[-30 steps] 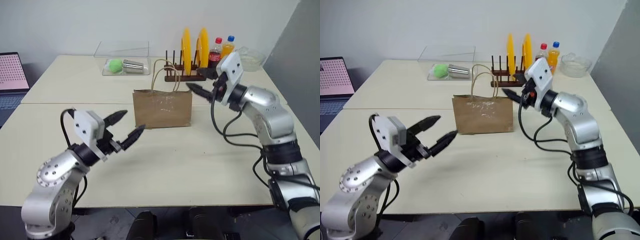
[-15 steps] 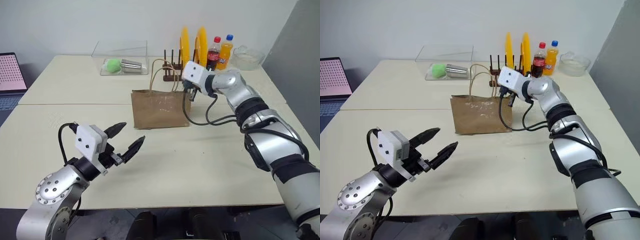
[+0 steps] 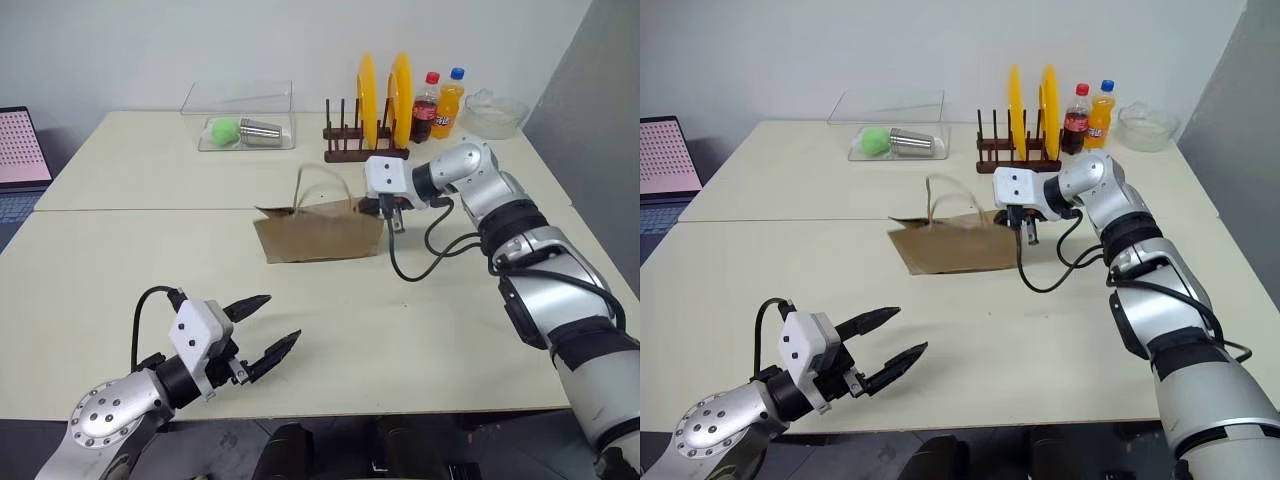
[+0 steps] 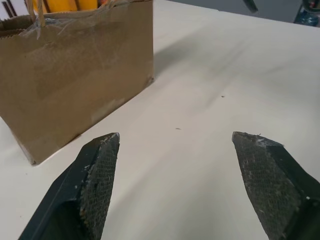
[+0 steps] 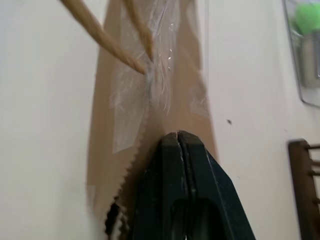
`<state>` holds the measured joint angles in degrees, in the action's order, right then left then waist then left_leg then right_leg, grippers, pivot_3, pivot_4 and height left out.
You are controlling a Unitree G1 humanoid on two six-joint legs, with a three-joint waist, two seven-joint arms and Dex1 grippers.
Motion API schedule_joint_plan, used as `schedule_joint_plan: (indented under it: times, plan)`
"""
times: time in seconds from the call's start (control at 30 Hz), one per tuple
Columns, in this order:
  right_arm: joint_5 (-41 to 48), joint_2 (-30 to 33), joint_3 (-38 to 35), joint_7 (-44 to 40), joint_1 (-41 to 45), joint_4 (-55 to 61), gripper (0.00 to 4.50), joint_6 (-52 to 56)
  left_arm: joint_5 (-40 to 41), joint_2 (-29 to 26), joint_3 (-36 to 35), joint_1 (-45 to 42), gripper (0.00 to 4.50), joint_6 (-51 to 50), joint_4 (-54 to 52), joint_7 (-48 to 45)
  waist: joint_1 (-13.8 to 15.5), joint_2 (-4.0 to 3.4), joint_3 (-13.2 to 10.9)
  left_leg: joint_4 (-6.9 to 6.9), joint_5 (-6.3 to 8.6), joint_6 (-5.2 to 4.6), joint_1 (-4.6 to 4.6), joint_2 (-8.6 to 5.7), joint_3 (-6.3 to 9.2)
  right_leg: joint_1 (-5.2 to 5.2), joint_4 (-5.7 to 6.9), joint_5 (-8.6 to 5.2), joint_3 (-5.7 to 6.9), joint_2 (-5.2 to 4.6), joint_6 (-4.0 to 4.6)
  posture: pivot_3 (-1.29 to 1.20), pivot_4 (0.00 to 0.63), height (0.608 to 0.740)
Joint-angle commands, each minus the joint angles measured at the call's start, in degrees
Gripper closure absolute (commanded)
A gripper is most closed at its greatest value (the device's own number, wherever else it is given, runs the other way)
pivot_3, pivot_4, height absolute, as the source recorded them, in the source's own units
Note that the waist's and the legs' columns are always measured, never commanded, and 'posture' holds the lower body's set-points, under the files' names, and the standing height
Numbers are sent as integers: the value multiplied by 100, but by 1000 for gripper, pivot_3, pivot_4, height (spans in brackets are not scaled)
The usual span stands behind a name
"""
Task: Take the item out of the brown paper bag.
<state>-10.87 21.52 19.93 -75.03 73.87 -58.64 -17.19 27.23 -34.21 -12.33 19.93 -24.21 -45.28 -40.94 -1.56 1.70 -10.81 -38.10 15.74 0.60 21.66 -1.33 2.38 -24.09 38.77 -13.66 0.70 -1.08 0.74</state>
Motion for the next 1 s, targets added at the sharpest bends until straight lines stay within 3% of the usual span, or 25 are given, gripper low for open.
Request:
schedule_joint_plan:
  times: [0.03, 0.27, 0.43, 0.5, 0.57, 0.6, 0.83, 0.97, 1.0]
  plan:
    - [332, 148, -70, -542, -500, 1229, 4474, 422, 88, -253, -15, 112, 718, 109, -125, -292, 3, 0, 0, 0, 0, 0, 0, 0, 0, 1, -1, 0, 0, 0, 0, 0, 150, 740]
    - [543, 216, -119, -576, -1192, 2701, 4474, 1182, 148, -853, -254, 428, 718, 288, -104, -940, -3, -14, -9, 1, 0, 0, -3, 2, 0, -1, 0, -5, 1, 1, 5, 0, 150, 740]
    - [1244, 292, -533, -392, -1772, 4096, 4474, 1926, 188, -1331, -616, -25, 718, 507, 320, -1446, 7, -18, -11, 4, 0, 1, -1, 2, 12, 0, 0, -13, 13, 1, 14, 0, 150, 740]
    - [1530, 466, -730, -245, -2315, 4995, 4500, 2467, -16, -1539, -453, -447, 364, 760, 588, -1654, 72, -15, -10, 3, 0, 1, 3, 2, 17, 1, -4, -13, 17, 1, 13, 0, 150, 740]
    - [1769, 594, -890, -34, -2784, 5768, 4114, 3020, -245, -1708, -268, -713, 0, 1109, 805, -1915, 112, -16, -10, 3, 0, 1, 9, 1, 27, 2, -15, -13, 27, 1, 13, 0, 150, 740]
    - [1938, 702, -988, 77, -3139, 6273, 3925, 3379, -371, -1760, -81, -917, 0, 1314, 941, -2047, 125, -17, -10, 5, 0, 1, 11, 1, 28, 2, -17, -13, 27, 0, 13, 0, 150, 740]
    - [2797, 1403, -1560, 958, -5196, 9000, 1472, 5310, -1225, -1847, 1183, -1798, 0, 3065, 2020, -3070, 145, -28, -14, 9, 1, 2, 15, 2, 18, -1, -27, -21, 22, -1, -2, 0, 150, 740]
    - [2940, 1638, -1570, 1537, -6265, 9995, 91, 5803, -1739, -1612, 1868, -2437, 0, 4073, 2911, -3345, 156, -30, -13, 11, 0, 1, 13, 4, 25, 1, -24, -31, 29, 2, -18, 0, 150, 740]
    - [2923, 1656, -1525, 1696, -6472, 10179, 91, 5881, -1825, -1535, 2016, -2631, 0, 4264, 3140, -3396, 159, -28, -14, 11, 0, 1, 13, 4, 25, 2, -24, -31, 30, 2, -18, 0, 150, 740]
